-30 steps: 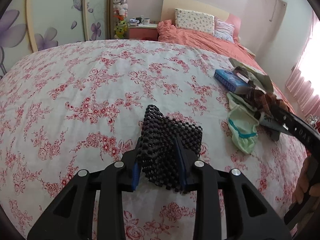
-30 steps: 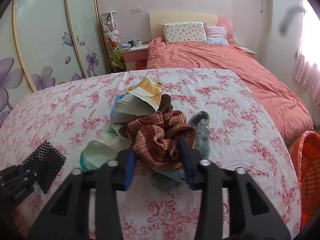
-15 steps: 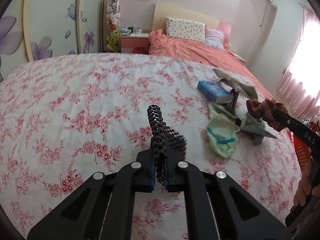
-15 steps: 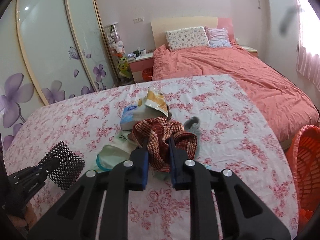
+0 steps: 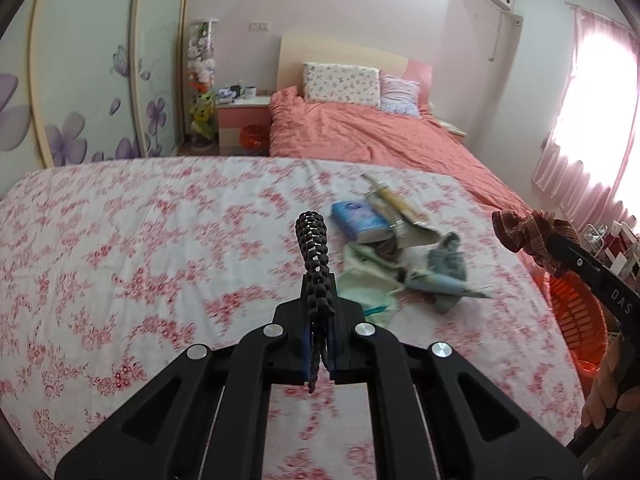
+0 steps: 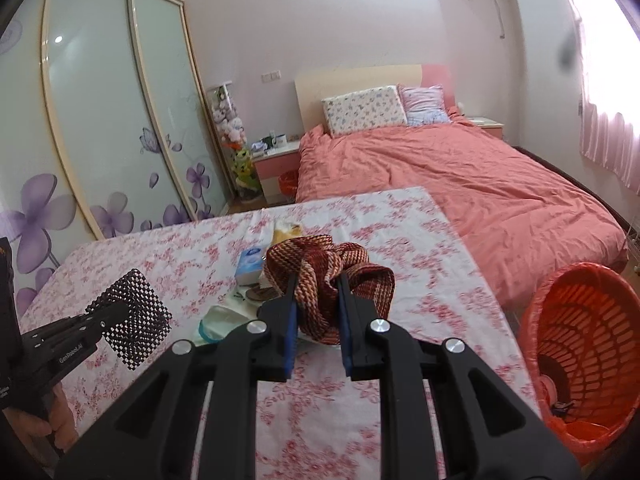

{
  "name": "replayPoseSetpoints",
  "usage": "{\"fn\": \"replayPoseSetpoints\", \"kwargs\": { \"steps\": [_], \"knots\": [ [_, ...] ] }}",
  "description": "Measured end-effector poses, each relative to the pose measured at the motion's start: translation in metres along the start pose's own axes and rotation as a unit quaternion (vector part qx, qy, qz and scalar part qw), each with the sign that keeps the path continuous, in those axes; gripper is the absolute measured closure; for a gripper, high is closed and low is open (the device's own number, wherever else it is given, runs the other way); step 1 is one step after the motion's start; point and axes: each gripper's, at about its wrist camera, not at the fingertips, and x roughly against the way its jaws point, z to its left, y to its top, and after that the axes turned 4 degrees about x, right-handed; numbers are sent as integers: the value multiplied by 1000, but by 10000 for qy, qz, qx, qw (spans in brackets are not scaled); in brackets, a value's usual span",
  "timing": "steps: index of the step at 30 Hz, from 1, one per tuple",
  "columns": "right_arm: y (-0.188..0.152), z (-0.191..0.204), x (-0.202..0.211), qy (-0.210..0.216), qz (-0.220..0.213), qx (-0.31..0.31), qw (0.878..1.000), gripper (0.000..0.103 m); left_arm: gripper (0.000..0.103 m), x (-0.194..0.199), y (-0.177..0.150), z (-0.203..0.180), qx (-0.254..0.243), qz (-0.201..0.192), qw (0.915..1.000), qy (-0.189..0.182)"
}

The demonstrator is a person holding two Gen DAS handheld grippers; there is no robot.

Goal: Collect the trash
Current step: 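Carry the net and plaid cloth in both grippers toward the basket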

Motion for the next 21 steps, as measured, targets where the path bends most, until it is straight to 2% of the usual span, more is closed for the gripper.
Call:
{"fn": "replayPoseSetpoints", "kwargs": {
  "steps": [12, 21],
  "knots": [
    [-1, -42, 40, -218, -262, -273, 9990, 85, 97, 17, 10, -56, -303, -188, 9984, -439],
    [-8, -75, 67, -524, -484, -378, 9967, 85, 97, 21, 10, -111, -607, -221, 9939, -891]
  ]
}}
